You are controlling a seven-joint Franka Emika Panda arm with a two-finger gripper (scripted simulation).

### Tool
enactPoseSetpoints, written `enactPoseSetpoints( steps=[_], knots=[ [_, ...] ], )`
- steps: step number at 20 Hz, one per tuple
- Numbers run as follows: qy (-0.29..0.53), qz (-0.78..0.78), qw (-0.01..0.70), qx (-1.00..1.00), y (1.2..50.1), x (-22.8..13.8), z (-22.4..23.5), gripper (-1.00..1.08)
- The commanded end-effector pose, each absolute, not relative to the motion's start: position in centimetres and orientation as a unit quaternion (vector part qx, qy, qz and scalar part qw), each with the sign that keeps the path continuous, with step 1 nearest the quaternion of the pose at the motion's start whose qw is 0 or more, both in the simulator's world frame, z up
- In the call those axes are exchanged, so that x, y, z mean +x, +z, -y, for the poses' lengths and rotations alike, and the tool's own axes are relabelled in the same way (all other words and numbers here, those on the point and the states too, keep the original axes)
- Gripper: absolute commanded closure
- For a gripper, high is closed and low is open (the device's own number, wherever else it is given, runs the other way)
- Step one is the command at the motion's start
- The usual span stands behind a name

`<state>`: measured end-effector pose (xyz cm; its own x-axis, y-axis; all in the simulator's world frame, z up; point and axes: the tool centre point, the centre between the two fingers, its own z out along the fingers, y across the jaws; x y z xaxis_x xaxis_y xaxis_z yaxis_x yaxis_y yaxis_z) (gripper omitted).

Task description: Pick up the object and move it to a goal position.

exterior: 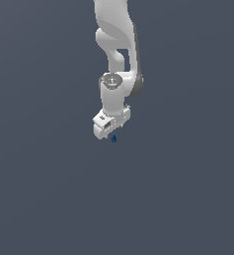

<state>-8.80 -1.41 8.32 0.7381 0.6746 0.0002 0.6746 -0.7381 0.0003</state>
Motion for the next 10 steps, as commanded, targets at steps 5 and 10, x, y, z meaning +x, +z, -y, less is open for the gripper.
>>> enactPoseSetpoints(
  steps=[5,10],
  knots=[
    [0.000,-0.363,0.000,0.932,5.5,-8.9,1.4,-0.92],
    [0.000,-0.364,0.000,0.932,4.3,-8.9,1.4,-0.92]
  ],
)
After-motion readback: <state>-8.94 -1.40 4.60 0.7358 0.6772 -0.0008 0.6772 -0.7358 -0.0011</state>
